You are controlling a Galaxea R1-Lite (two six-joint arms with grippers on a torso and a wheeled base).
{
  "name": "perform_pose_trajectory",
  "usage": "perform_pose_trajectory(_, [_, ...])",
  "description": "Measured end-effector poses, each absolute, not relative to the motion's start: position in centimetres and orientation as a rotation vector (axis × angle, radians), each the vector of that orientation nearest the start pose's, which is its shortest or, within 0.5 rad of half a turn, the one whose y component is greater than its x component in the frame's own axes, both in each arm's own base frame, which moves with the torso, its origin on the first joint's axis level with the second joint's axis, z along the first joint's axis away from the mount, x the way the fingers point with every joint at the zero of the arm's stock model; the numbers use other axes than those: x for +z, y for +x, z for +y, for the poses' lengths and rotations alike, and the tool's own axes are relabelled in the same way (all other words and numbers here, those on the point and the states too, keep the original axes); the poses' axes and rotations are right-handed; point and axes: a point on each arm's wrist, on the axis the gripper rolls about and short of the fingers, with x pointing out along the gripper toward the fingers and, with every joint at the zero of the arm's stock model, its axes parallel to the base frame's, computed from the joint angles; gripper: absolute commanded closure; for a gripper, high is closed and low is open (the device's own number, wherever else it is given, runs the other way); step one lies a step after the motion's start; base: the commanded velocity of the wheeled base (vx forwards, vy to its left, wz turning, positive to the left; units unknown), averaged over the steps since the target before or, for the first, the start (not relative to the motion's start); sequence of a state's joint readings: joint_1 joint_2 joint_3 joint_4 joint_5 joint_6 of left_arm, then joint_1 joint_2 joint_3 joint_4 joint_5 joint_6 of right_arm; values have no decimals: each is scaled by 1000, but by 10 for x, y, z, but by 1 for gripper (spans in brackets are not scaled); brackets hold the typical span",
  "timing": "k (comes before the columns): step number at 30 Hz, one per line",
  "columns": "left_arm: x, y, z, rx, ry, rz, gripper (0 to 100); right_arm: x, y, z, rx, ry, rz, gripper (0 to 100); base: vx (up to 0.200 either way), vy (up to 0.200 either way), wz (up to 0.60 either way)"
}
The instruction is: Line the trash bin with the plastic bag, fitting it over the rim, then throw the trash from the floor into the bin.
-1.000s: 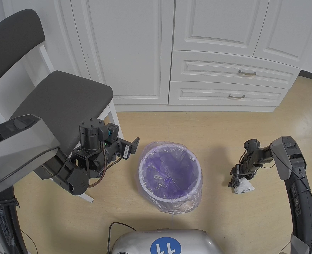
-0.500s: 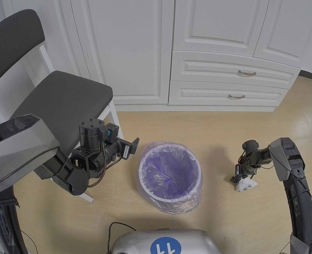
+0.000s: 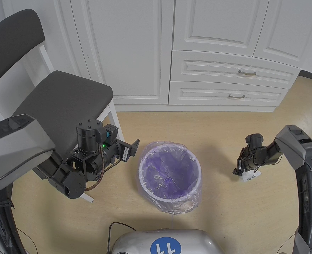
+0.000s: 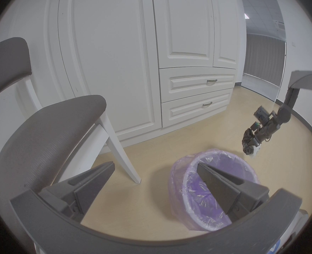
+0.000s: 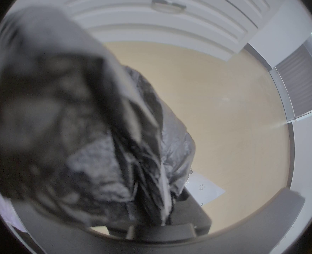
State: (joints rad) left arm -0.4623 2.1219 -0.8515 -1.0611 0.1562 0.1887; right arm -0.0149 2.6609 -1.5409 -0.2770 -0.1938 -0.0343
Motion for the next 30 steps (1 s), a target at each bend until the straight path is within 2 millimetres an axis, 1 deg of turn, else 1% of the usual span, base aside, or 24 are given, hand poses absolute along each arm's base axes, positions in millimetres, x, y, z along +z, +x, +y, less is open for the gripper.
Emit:
perform_pose_trajectory(1, [91, 340, -167, -323, 250, 167, 0, -49, 472, -8, -172, -118, 831, 100, 0, 0, 0])
perform_pose_trajectory(2, [92, 338, -168, -322, 250, 163, 0, -40, 469, -5, -166, -124, 821, 100, 0, 0, 0])
perform_pose_trajectory(5, [98, 332, -168, -311, 246, 142, 0, -2, 449, 5, -139, -141, 772, 100, 0, 0, 0])
perform_pose_trajectory(10, [106, 322, -167, -300, 231, 94, 0, 50, 413, 19, -97, -161, 668, 100, 0, 0, 0])
perform_pose_trajectory(13, [113, 315, -165, -293, 217, 59, 0, 79, 390, 26, -73, -176, 572, 100, 0, 0, 0])
perform_pose_trajectory(15, [119, 310, -162, -289, 206, 36, 0, 94, 376, 29, -60, -184, 502, 100, 0, 0, 0])
perform_pose_trajectory(19, [132, 297, -155, -282, 182, 1, 0, 120, 347, 37, -38, -189, 348, 100, 0, 0, 0])
perform_pose_trajectory(22, [144, 286, -148, -255, 166, -27, 0, 136, 331, 39, -29, -186, 247, 100, 0, 0, 0])
perform_pose_trajectory(25, [159, 273, -138, -208, 146, -61, 0, 147, 321, 42, -15, -189, 193, 100, 0, 0, 0])
perform_pose_trajectory(28, [170, 257, -127, -180, 130, -87, 0, 159, 318, 47, 0, -189, 145, 100, 0, 0, 0])
perform_pose_trajectory(30, [174, 246, -120, -169, 121, -94, 0, 170, 317, 56, 23, -176, 94, 100, 0, 0, 0])
